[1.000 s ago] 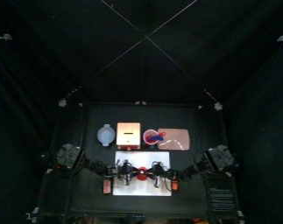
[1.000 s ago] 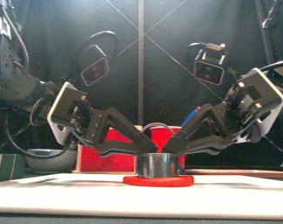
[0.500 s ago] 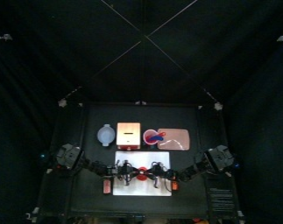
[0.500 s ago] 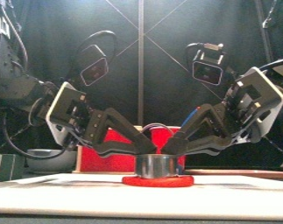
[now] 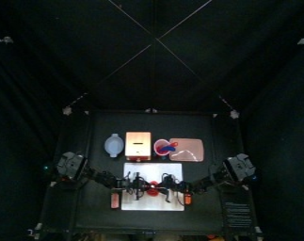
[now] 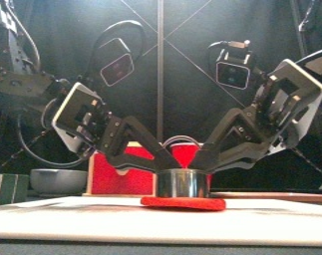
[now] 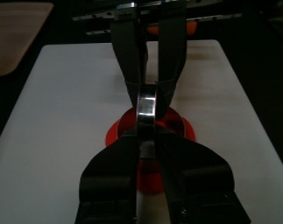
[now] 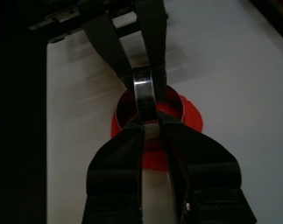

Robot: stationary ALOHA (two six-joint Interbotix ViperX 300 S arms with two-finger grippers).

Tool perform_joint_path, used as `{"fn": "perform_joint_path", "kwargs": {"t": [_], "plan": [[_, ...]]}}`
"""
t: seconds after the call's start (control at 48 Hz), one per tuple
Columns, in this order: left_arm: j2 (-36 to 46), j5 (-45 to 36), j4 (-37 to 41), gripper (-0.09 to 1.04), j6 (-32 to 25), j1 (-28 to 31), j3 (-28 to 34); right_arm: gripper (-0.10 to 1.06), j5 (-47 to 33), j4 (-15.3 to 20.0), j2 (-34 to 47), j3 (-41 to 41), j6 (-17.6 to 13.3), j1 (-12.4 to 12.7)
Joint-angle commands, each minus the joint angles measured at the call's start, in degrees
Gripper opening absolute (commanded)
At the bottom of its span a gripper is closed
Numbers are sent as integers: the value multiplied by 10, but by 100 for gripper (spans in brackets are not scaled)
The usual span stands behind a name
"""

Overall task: Get the cutter from the drawer then cut the dough then place the extra dough in the bowl
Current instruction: Cut the dough

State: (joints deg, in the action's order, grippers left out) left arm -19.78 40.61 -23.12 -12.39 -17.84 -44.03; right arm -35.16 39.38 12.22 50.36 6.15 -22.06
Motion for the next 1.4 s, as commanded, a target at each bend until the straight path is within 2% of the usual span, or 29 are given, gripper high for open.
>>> {"fn": "perform_joint_path", "kwargs": {"t": [0.021, 0.458, 0.812, 0.958, 1.125, 1.229, 1.396], "plan": [[14, -15, 3, 60, -20, 6, 4, 49, 23, -5, -31, 9, -4, -1], [25, -15, 13, 76, -29, 13, 30, 58, 34, -14, -38, -13, 4, 9], [91, -6, 48, 76, -29, 13, 26, 76, 34, -34, -38, -25, 4, 24], [120, 14, 48, 76, -29, 13, 10, 78, 34, -46, -40, -29, 4, 34], [124, 51, 40, 72, -25, 14, -45, 78, 36, -50, -47, -37, 4, 54], [122, 73, 13, 69, -25, 14, -69, 78, 61, -46, -60, -41, 0, 70], [105, 87, -17, 63, -25, 10, -83, 78, 149, -62, -91, -59, 3, 87]]}}
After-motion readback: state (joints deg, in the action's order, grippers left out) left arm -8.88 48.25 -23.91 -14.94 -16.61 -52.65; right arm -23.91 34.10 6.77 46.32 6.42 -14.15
